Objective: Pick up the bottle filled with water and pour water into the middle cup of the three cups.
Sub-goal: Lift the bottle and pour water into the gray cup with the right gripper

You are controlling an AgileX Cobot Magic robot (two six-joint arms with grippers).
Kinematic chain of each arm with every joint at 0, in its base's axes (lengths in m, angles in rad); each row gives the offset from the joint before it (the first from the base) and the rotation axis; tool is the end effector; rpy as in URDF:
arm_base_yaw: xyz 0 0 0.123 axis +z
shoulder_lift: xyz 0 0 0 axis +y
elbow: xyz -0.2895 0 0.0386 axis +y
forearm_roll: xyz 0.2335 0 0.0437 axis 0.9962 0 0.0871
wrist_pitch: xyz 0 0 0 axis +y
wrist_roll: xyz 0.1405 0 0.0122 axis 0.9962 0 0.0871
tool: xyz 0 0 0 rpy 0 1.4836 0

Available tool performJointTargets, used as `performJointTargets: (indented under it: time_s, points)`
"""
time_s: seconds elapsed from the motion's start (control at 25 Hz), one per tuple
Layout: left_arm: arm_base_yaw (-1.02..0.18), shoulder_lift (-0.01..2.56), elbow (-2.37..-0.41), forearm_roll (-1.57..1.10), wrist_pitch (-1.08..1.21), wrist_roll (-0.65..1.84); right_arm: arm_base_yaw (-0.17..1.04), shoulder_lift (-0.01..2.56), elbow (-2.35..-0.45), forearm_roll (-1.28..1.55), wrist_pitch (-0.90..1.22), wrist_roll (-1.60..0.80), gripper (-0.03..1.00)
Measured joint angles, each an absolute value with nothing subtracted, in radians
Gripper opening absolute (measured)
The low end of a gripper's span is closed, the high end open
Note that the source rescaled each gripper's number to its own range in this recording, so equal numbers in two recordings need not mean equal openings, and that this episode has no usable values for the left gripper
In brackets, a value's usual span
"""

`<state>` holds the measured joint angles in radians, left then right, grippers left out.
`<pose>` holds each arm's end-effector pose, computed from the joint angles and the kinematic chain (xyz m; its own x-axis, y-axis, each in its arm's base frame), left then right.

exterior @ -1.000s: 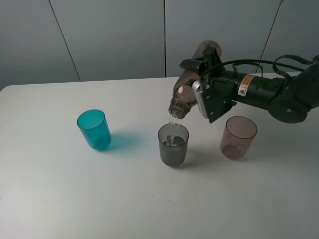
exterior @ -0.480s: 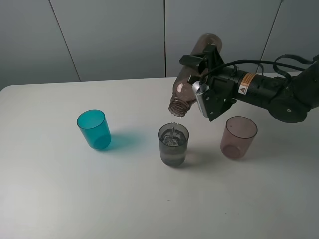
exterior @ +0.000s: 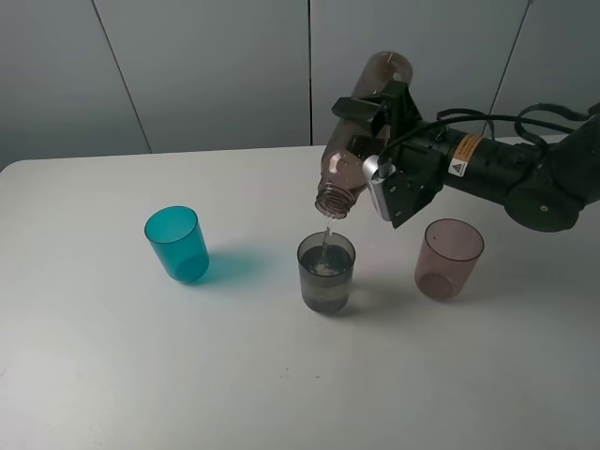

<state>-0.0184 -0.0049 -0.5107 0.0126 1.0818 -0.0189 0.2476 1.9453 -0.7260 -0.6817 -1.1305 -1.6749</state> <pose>0.0171 0.0013 0.2483 -0.4609 -0.0045 -0.8875 0.0025 1.0000 -0.0064 0.3472 0.1707 0.1617 0.7239 -0.5848 0.3659 0.2243 -0.3020 -0.9265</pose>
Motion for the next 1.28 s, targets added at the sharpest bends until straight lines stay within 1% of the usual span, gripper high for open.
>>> performJointTargets:
  time_s: [0.64,0.92,1.08,1.2,1.28]
  points:
    - [-0.018,-0.005,-0.511,0.013,1.082,-0.019,0.248,1.945,-0.726,-0.743,-1.165,-1.649,0.0]
    - [-0.018,-0.005,-0.511,0.013,1.082,-0.019,0.248,1.943,-0.726,-0.735,-1.159,-1.372,0.0]
    - [-0.018,-0.005,-0.511,0.013,1.082,-0.023,0.248,1.939,-0.726,-0.706,-1.106,-1.207,0.0]
    - [-0.018,-0.005,-0.511,0.013,1.082,-0.023,0.248,1.939,-0.726,-0.688,-1.084,-0.991,0.0]
    - [-0.018,-0.005,-0.511,0.013,1.082,-0.023,0.244,1.937,-0.726,-0.686,-1.084,-0.774,0.0]
